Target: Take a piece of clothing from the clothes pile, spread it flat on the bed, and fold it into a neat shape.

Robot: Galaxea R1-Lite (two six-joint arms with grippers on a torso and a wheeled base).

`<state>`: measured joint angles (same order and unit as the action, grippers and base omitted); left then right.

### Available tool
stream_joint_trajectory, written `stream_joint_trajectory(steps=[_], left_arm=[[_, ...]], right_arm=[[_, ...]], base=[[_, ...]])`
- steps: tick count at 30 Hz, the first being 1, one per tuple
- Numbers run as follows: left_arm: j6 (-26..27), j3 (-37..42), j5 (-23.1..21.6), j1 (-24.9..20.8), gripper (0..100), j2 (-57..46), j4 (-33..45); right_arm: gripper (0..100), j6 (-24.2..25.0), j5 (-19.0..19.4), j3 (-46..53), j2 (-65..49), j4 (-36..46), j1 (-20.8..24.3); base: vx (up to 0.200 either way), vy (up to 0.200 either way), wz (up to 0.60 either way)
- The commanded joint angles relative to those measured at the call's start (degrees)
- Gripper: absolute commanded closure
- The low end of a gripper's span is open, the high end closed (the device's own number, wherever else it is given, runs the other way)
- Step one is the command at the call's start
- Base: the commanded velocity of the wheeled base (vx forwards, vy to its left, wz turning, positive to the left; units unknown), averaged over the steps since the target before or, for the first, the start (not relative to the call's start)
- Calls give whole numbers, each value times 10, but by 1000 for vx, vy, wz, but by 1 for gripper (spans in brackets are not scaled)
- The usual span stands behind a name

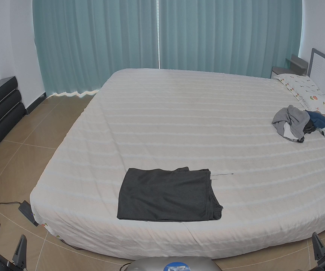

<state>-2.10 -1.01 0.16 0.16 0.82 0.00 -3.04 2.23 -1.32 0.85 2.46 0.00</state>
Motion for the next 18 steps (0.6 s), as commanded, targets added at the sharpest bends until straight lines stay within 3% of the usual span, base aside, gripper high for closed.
stream_joint_trajectory(steps=[1,9,18], left_arm=[[0,8,0,0,0,-8,0],[0,8,0,0,0,-8,-1],[0,8,0,0,0,-8,0]], right_arm=[[0,26,-15,5,-7,-4,0],[0,11,-14,5,-8,-6,0],[0,29,-14,6,-9,-7,4]], base=[[0,0,0],[0,0,0],[0,0,0]])
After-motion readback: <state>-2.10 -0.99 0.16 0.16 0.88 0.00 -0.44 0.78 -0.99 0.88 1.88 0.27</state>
